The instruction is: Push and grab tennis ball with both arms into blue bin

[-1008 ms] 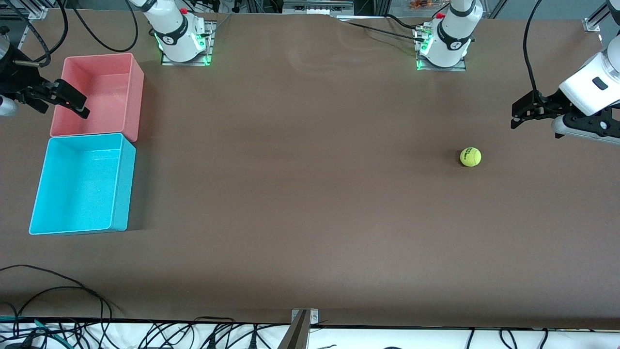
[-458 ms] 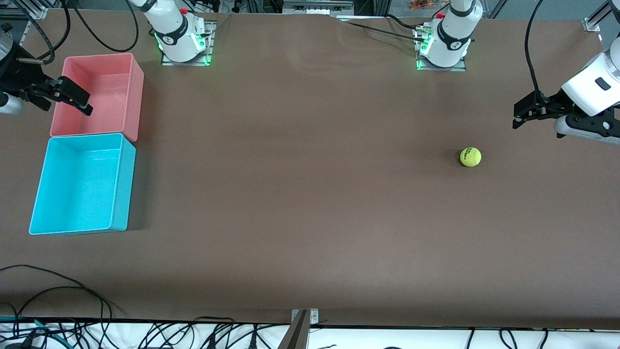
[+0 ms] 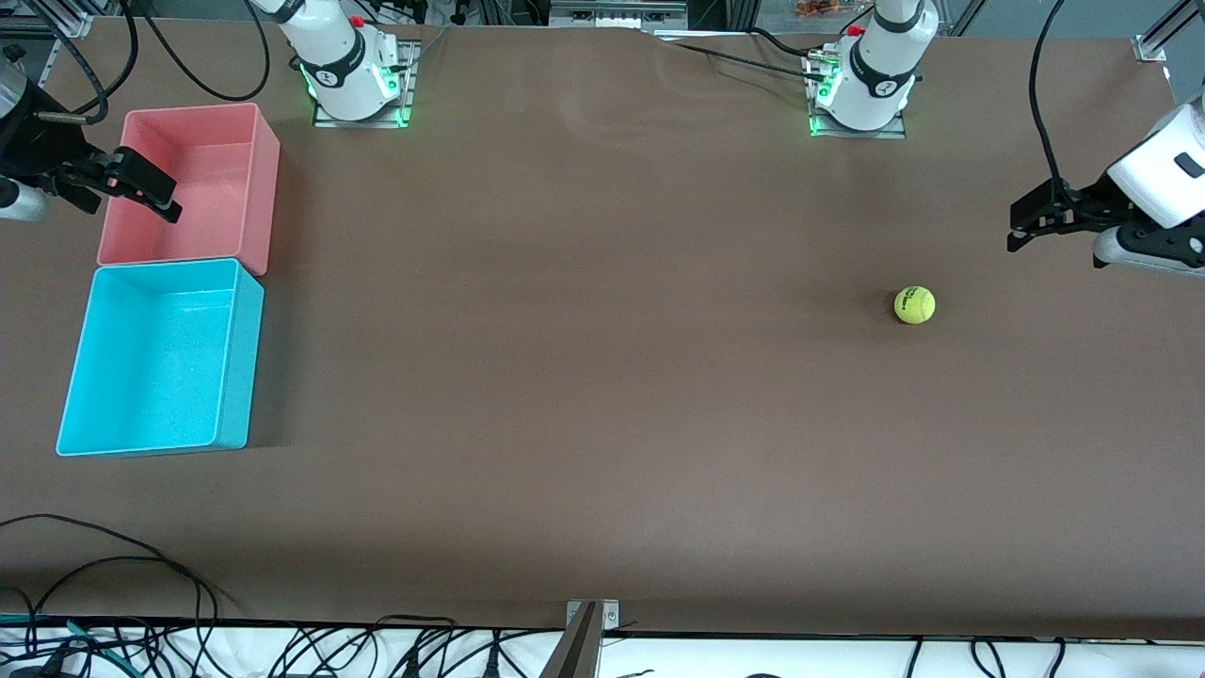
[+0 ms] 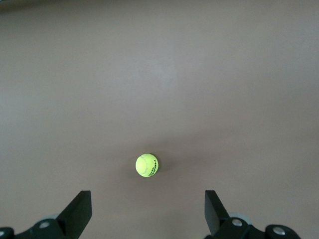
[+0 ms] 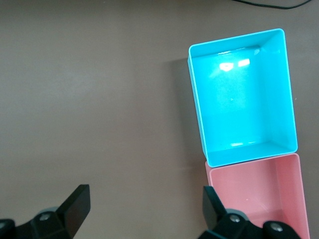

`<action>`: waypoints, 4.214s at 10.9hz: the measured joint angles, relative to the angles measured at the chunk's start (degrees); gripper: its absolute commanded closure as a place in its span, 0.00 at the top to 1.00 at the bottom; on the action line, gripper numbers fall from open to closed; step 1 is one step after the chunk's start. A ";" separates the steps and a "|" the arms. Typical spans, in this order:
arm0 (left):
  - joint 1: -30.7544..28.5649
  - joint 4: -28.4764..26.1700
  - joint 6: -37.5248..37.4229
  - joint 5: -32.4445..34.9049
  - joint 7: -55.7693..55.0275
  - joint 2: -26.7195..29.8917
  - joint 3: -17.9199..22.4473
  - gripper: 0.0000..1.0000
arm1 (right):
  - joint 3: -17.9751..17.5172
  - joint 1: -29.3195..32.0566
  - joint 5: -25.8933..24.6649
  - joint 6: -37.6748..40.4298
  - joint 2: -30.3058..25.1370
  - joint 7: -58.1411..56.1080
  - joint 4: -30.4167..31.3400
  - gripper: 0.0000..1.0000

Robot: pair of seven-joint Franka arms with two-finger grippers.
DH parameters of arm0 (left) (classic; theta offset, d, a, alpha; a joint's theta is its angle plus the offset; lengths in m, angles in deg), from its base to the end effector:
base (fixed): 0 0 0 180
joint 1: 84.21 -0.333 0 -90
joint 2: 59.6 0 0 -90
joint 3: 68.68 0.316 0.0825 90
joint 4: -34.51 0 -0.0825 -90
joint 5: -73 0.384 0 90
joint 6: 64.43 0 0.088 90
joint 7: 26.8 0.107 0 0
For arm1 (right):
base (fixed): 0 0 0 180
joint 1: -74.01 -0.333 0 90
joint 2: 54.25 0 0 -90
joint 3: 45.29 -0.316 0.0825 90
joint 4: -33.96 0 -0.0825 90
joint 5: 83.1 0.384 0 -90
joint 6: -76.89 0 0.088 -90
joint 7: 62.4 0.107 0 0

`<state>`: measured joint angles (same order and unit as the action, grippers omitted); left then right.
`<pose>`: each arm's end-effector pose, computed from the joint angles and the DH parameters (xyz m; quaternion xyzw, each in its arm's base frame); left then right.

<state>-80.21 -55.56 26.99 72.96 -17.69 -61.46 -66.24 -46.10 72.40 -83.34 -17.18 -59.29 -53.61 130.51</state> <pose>0.5661 -0.0159 0.6079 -0.9957 0.0930 0.0044 0.0000 0.5327 0.0224 0.6244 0.9982 -0.0555 0.0225 0.0005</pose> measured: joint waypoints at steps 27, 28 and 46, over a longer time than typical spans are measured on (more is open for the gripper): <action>-7.40 3.32 -6.48 -0.42 -21.59 -4.03 -0.07 0.00 | 0.05 0.03 0.00 0.05 0.22 0.00 -0.03 1.00; -9.39 2.95 -6.52 -1.33 -29.54 -4.89 0.08 0.00 | 0.04 0.01 0.00 0.05 0.22 0.00 -0.04 1.00; -17.89 -38.05 44.40 -4.14 -66.52 -10.11 0.22 0.00 | 0.59 0.31 -1.10 0.10 2.59 -0.37 -2.54 1.00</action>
<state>-98.10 -93.61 71.38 68.82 -84.21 -71.57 -66.02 -45.51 72.71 -84.44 -17.09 -56.70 -53.97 127.97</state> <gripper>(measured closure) 0.991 0.000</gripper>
